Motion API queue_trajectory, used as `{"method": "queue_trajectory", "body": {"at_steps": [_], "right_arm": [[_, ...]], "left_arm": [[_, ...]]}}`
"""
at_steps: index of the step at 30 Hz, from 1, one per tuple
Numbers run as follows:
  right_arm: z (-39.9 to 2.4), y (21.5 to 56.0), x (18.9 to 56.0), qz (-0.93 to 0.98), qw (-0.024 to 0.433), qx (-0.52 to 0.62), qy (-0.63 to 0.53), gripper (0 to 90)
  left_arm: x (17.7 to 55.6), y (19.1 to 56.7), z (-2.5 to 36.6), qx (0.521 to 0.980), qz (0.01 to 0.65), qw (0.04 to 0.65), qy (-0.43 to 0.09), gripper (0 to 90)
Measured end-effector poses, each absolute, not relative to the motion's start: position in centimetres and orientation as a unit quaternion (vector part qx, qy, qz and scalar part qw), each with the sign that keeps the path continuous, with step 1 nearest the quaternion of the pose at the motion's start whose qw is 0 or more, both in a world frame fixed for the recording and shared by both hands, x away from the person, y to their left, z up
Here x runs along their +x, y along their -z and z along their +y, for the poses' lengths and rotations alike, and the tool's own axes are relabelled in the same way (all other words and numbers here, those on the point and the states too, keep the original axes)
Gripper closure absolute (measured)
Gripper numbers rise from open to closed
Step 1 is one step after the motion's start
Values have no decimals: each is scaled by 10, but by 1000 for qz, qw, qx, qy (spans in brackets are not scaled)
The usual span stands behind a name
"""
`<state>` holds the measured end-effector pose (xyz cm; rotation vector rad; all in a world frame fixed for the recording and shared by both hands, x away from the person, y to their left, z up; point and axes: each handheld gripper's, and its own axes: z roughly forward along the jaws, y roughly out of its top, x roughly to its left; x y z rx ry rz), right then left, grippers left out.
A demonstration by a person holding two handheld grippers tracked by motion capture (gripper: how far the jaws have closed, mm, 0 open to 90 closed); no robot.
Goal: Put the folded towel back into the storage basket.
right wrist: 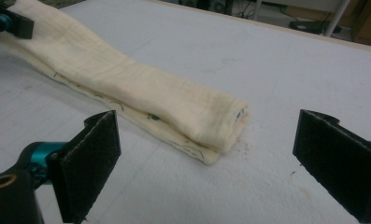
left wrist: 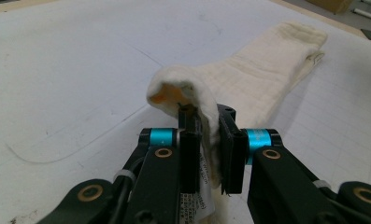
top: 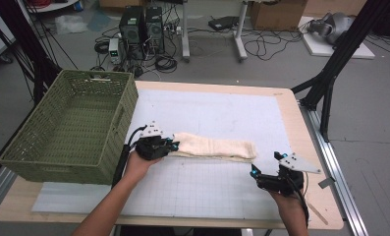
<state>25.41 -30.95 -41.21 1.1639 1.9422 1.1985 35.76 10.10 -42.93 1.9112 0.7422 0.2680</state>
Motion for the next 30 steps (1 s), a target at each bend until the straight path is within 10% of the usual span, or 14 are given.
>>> {"method": "queue_trajectory", "body": {"at_steps": [22, 30], "right_arm": [[-289, 445, 333, 741, 235, 498, -384, 188], [-288, 451, 334, 750, 196, 507, -377, 452]], "left_arm": [[357, 431, 101, 792, 312, 513, -108, 803], [356, 433, 102, 795, 315, 507, -111, 804]]}}
